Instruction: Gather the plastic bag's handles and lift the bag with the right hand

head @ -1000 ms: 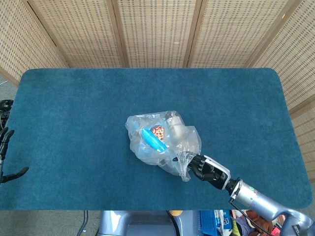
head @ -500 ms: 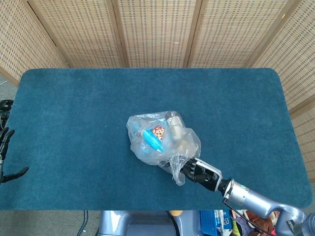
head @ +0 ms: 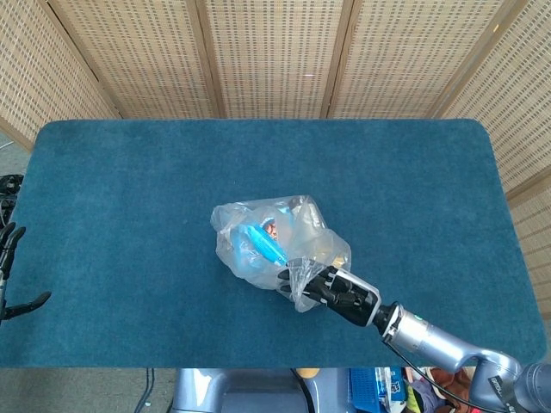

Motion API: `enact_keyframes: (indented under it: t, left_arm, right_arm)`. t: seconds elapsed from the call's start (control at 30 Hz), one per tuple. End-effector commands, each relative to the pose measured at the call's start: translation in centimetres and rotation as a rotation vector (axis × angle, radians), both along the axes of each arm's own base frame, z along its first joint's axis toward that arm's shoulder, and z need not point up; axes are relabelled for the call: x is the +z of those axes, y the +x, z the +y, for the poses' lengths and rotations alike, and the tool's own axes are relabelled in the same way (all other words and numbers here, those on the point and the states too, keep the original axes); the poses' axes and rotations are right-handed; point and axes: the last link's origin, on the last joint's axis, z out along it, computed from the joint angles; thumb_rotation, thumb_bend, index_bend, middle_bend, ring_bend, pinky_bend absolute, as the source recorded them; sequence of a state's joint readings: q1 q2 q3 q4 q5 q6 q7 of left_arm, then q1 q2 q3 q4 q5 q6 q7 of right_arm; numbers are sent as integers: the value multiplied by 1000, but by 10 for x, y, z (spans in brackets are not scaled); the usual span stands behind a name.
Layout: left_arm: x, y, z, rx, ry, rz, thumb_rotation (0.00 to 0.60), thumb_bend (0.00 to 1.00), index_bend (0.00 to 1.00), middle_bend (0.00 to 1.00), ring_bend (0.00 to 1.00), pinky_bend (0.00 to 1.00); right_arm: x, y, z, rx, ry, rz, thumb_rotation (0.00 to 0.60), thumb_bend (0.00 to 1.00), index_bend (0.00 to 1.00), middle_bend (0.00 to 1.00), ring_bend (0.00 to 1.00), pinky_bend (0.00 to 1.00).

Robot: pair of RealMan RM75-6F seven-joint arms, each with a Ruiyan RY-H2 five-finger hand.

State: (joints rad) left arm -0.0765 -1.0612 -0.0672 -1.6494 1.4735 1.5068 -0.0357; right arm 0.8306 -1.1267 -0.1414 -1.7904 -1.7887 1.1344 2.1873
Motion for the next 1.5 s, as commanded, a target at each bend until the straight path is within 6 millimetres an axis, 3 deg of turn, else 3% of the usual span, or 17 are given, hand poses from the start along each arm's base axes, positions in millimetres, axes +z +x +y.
enact_keyframes:
  t: [0.03, 0.07, 0.17, 0.2, 0.43, 0.63, 0.77, 0.97, 1.17, 1.27, 1.33, 1.5]
  left_arm:
    - [0, 0, 0, 1, -1, 0, 600, 116, 0, 0, 0, 0]
    - [0, 0, 0, 1, -1, -1, 600, 115, 0, 0, 0, 0]
    - [0, 0, 0, 3, -2, -1, 600, 113, 0, 0, 0, 0]
    - [0, 0, 1, 4, -3, -2, 600, 113, 0, 0, 0, 0]
    - [0, 0, 2, 9, -6, -5, 600, 115, 0, 0, 0, 0]
    - [0, 0, 2, 12, -3, -11, 600, 118, 0, 0, 0, 0]
    - [1, -1, 2, 13, -1, -16, 600, 118, 0, 0, 0, 0]
    - [2, -2, 4, 17, -2, -18, 600, 119, 0, 0, 0, 0]
    - [3, -2, 5, 21, 1, -21, 600, 120, 0, 0, 0, 0]
    - [3, -3, 6, 24, 2, -21, 600, 120, 0, 0, 0, 0]
    - [2, -3, 7, 25, 2, -20, 600, 121, 0, 0, 0, 0]
    - [1, -1, 11, 20, 3, -22, 600, 122, 0, 0, 0, 0]
  right_arm:
    - [0, 4, -3, -26, -12, -23, 600, 741, 216, 266, 116, 124]
    - [0, 6, -4, -37, -13, -23, 600, 669, 215, 266, 116, 124]
    - [-2, 9, -6, -43, -11, 3, 600, 279, 233, 284, 132, 126]
    - [-3, 9, -5, -41, -3, 26, 600, 240, 249, 296, 143, 130]
    - [-11, 24, 0, 33, 83, 59, 600, 154, 268, 312, 160, 143]
    - [-16, 41, -7, 46, 89, 12, 600, 27, 265, 312, 159, 143]
    - [-16, 52, -14, 48, 74, -12, 600, 0, 263, 313, 159, 143]
    - [-14, 61, -27, 42, 15, 9, 600, 116, 262, 348, 208, 145]
    - [-10, 65, -46, 33, -109, 94, 600, 295, 293, 422, 296, 258]
    - [-6, 67, -50, 32, -167, 127, 600, 444, 305, 456, 328, 294]
    - [-4, 68, -53, 32, -197, 146, 600, 595, 329, 480, 345, 303]
    - [0, 72, -57, 25, -246, 165, 600, 794, 361, 521, 379, 329]
